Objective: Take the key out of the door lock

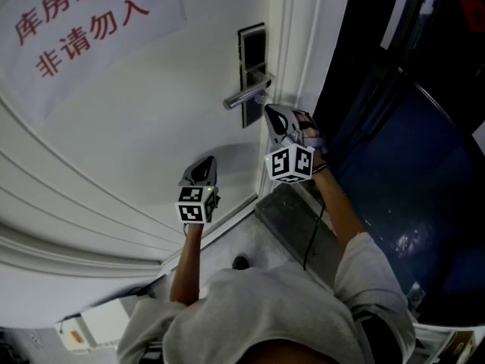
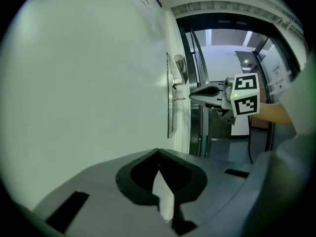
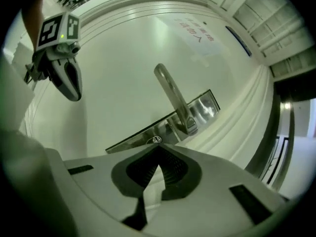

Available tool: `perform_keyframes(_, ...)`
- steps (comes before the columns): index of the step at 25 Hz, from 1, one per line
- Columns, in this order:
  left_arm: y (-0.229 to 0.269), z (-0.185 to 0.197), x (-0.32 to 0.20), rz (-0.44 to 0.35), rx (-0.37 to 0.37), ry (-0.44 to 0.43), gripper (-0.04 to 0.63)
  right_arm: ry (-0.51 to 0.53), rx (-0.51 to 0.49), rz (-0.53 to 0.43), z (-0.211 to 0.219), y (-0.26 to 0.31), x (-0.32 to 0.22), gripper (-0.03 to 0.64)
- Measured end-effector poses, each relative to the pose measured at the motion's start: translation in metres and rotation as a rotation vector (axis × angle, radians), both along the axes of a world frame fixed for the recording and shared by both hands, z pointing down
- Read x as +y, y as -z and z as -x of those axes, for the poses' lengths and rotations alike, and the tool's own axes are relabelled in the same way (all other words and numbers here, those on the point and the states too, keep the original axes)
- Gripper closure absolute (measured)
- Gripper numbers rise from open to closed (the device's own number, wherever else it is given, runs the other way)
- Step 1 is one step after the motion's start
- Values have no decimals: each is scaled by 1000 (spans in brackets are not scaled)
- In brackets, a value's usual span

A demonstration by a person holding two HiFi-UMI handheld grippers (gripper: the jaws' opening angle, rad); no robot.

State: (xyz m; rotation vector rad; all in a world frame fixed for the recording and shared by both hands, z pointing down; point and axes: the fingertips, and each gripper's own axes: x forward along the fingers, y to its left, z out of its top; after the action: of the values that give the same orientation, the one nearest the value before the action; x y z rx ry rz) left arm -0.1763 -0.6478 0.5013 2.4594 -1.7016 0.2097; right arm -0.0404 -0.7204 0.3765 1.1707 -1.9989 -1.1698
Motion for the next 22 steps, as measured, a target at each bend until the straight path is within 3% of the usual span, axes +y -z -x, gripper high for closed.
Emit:
perform_keyframes(5, -2, 2, -2, 2, 3, 4, 577, -15, 220, -118, 4, -9, -1, 594)
perform_keyframes(9, -5, 4, -2, 7, 6, 6, 577, -31, 328, -165, 5, -17, -5, 593)
perform_keyframes(13, -7, 3, -1, 12, 10, 2, 577, -26, 340, -154, 4, -22, -5, 587)
perform_keyframes(15, -8, 4, -2, 12, 10, 1, 577, -13, 334, -147, 5, -23, -5, 476)
perform_keyframes(17, -8, 4, -3, 12, 9, 0, 577, -15, 332, -137, 5, -24, -7, 404)
perform_keyframes(22, -9, 2, -4, 14, 9, -8, 577, -49, 371, -155, 3, -27, -15, 393)
